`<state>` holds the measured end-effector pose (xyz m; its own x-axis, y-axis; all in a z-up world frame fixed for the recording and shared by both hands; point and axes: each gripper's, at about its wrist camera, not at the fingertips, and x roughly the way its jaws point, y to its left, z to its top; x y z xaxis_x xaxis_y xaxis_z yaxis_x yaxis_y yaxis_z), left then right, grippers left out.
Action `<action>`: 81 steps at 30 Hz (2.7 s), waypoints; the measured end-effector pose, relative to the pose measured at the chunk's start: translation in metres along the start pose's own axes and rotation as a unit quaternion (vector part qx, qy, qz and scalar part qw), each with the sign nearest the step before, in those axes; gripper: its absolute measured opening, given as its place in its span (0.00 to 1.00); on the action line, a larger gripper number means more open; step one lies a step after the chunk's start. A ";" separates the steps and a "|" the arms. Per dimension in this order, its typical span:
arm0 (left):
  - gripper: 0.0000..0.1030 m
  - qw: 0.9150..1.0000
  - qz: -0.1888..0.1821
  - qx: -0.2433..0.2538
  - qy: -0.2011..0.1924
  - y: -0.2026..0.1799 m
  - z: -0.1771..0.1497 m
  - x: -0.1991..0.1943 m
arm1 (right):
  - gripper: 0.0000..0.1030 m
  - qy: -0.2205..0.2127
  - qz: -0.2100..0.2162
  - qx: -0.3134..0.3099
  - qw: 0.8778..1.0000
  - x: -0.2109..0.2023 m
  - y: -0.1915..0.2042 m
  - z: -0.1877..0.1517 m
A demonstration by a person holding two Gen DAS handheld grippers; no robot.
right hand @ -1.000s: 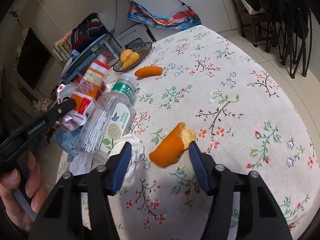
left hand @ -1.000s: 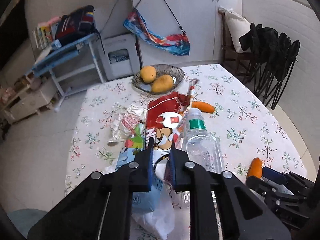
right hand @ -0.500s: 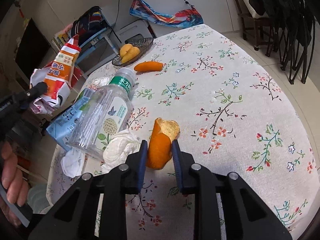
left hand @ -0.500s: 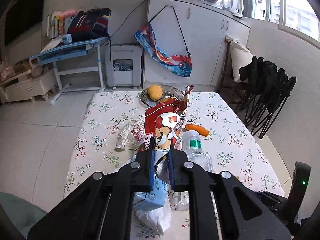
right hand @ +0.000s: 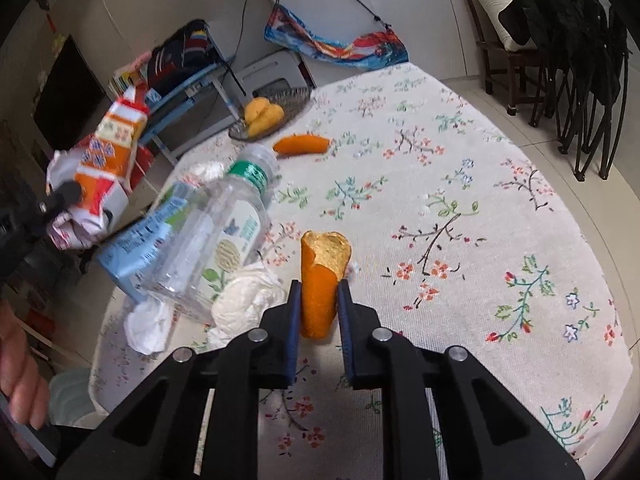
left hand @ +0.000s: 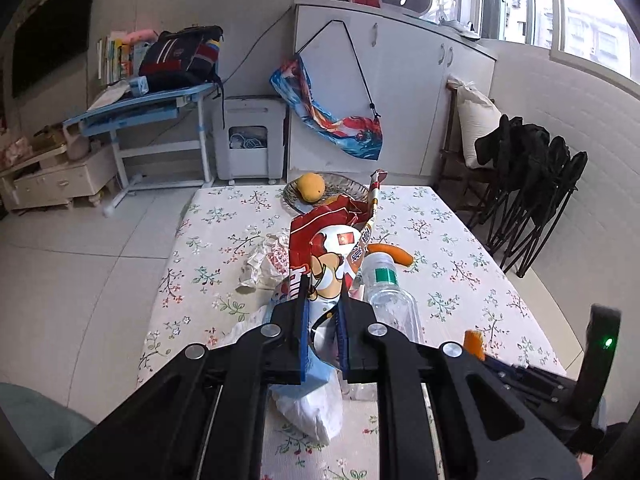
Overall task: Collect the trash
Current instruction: 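Carry the orange peel to the yellow basin and open the right gripper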
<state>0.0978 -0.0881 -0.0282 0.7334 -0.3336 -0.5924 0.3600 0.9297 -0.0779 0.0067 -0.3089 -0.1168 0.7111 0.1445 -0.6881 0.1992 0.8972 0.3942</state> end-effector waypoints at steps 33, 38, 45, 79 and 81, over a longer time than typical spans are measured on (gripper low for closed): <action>0.11 1.000 0.011 -0.018 -0.006 0.013 -0.064 -0.073 | 0.17 -0.030 0.100 -0.050 0.993 -0.050 0.047 -0.041; 0.11 1.000 0.008 -0.022 -0.013 0.015 -0.074 -0.088 | 0.17 -0.023 0.107 -0.066 0.992 -0.053 0.055 -0.050; 0.11 1.000 0.006 -0.023 -0.017 0.017 -0.091 -0.110 | 0.17 -0.007 0.121 -0.086 0.989 -0.057 0.066 -0.067; 0.11 0.999 -0.010 0.018 0.036 0.006 -0.170 -0.165 | 0.49 0.110 0.108 -0.148 0.977 -0.067 0.092 -0.150; 0.11 0.998 -0.014 0.025 0.047 0.003 -0.174 -0.164 | 0.52 0.091 0.099 -0.135 0.982 -0.071 0.086 -0.144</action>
<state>-0.1219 -0.0030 -0.0712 0.6657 -0.3415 -0.6635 0.4103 0.9102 -0.0568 -0.1237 -0.1818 -0.1221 0.5809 0.3775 -0.7212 -0.1340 0.9182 0.3727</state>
